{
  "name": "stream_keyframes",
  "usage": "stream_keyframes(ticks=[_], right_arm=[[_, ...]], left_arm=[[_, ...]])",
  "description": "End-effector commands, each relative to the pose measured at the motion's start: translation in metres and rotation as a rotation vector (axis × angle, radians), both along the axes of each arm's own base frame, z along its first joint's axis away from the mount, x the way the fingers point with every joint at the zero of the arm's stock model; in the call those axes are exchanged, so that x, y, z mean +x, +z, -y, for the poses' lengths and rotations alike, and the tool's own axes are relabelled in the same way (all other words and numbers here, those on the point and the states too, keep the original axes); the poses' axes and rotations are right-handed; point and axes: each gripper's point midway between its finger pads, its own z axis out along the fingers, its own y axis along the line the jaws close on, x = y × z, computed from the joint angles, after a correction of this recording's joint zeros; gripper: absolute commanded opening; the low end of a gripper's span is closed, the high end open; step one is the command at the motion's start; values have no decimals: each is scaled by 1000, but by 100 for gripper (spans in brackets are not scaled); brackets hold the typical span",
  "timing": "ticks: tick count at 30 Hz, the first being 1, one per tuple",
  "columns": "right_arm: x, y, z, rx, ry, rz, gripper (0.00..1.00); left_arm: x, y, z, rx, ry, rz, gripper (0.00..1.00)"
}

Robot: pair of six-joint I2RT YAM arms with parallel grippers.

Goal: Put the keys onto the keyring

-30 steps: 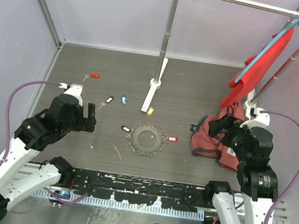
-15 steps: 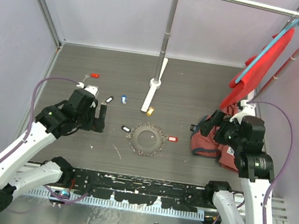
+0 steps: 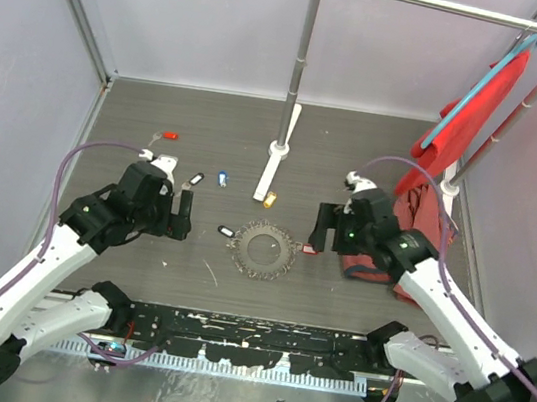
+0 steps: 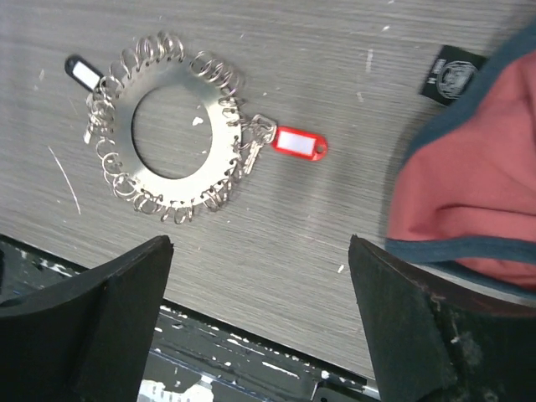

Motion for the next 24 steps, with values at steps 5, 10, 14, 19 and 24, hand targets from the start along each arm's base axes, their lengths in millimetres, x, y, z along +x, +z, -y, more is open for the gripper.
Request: stream_keyframes(ticks=[5, 10, 14, 19, 24], right_arm=[[8, -20, -67, -68, 77, 62, 73], [-19, -47, -120, -71, 272, 5, 62], [-32, -57, -148, -73, 284, -7, 56], [-36, -70, -168, -153, 174, 22, 47], [-44, -82, -187, -205, 137, 29, 45]], left_arm=[[3, -3, 8, -14, -39, -7, 91], [2, 0, 8, -25, -42, 6, 88], [2, 3, 9, -39, -42, 24, 88], [2, 2, 9, -36, -43, 18, 84], [1, 2, 11, -43, -52, 15, 84]])
